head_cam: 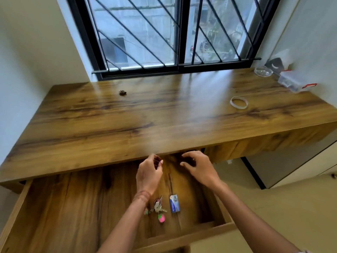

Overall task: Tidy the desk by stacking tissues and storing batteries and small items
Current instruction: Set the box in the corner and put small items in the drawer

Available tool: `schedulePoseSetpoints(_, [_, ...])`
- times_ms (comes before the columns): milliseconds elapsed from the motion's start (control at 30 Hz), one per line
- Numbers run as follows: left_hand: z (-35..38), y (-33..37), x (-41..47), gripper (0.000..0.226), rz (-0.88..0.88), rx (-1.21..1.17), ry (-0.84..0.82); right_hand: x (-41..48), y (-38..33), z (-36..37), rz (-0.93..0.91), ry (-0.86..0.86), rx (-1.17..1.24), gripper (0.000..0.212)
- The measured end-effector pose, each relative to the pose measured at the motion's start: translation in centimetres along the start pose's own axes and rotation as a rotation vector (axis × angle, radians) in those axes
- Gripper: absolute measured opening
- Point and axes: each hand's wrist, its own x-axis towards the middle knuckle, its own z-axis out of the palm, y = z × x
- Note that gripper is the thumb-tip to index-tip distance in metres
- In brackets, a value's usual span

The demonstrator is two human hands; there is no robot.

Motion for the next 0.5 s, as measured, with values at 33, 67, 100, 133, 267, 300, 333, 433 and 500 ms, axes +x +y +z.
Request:
schedulePoseSetpoints(33, [0.0, 0.9, 1.0, 0.017, 0.034, 0.008, 0.017, 1.2, 0.2, -1.2, 0.014, 0.043, 0.015, 0.032])
schedulePoseSetpoints(67, [0.1, 1.7, 2.0, 0.020, 0.066, 0.018, 0.031, 2.3, 0.7, -2.2, 0.024, 0.083, 0.010, 0.030])
schedulePoseSetpoints(100, [0.3, 2.6, 3.3, 0.023, 0.096, 0.026, 0.044, 3.7, 1.3, -3.4, 0.031, 0.128, -0.012, 0.029])
schedulePoseSetpoints(133, [0.5, 3.5, 4.6, 0.024, 0.120, 0.038, 0.053, 5.0, 2.1, -4.5, 0.032, 0.170, -0.043, 0.029])
schedulePoseSetpoints(267, [2.1, 6.8, 11.0, 0.023, 0.150, 0.097, 0.078, 11.0, 6.5, -8.7, 0.116, 0.277, -0.131, 0.032])
schedulePoseSetpoints(300, [2.6, 7.4, 12.6, 0.023, 0.145, 0.105, 0.077, 12.6, 7.8, -9.8, 0.143, 0.288, -0.162, 0.034])
schedulePoseSetpoints(333, [3.3, 8.1, 14.1, 0.023, 0.143, 0.118, 0.071, 14.3, 9.1, -10.8, 0.170, 0.299, -0.190, 0.035])
schedulePoseSetpoints(433, [4.9, 9.7, 17.5, 0.020, 0.128, 0.128, 0.054, 18.1, 12.2, -13.1, 0.231, 0.319, -0.302, 0.041])
schedulePoseSetpoints(500, [6.0, 10.4, 19.4, 0.016, 0.121, 0.114, 0.073, 20.1, 14.1, -13.9, 0.263, 0.314, -0.396, 0.046])
